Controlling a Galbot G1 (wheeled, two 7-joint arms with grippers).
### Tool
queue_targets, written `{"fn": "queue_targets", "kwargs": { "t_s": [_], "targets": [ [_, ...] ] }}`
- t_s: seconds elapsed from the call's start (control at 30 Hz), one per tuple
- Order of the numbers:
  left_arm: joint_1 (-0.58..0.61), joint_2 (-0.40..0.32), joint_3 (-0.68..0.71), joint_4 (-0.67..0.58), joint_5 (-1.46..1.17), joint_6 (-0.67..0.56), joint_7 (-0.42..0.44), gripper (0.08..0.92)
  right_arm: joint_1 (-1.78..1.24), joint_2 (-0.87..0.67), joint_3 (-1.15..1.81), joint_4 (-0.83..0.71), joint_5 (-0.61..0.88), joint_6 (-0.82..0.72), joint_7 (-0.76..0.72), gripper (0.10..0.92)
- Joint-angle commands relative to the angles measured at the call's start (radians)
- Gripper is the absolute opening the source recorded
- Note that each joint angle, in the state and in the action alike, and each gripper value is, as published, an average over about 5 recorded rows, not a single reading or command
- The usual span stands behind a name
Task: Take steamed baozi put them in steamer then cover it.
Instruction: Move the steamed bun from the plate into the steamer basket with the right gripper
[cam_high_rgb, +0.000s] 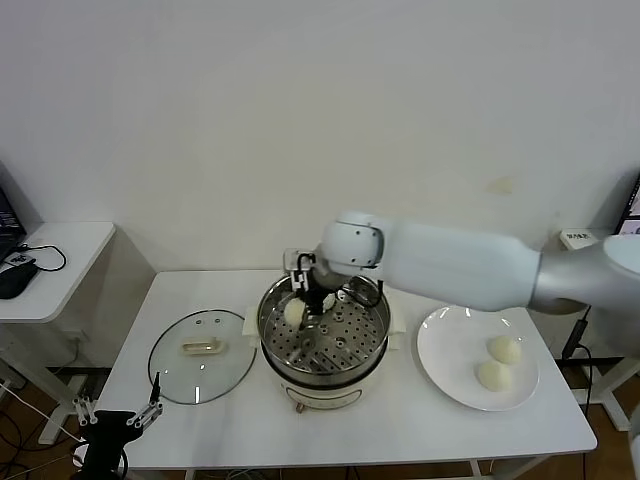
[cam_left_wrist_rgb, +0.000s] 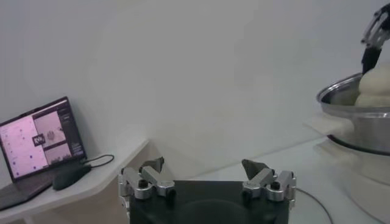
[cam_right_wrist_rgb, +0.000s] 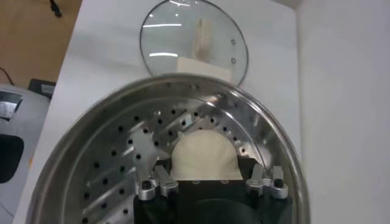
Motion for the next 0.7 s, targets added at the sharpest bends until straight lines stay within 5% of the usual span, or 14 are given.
{"fn": "queue_targets", "kwargs": {
  "t_s": [0.03,0.33,0.5,0.7],
  "targets": [
    [0.000,0.000,-0.002,-0.002,-0.001,-0.001,-0.001,0.823,-0.066,0.108,-0.009,-0.101,0.001,-0.025,0.044,0.670],
    [-0.005,0.001,0.002,0.002,-0.002,-0.002,-0.001,0.823,-0.061,0.087,0.008,-0.107,-0.014,-0.009,0.003,0.715],
    [-0.005,0.002,0.003,0.000,-0.002,-0.001,-0.001,0.823,0.019,0.008,0.032,-0.041,-0.047,0.034,-0.142,0.812],
    [-0.007,0.002,0.012,-0.005,-0.001,-0.001,0.000,0.823,0.169,-0.183,0.033,0.064,-0.129,0.134,-0.309,0.822]
  ]
}}
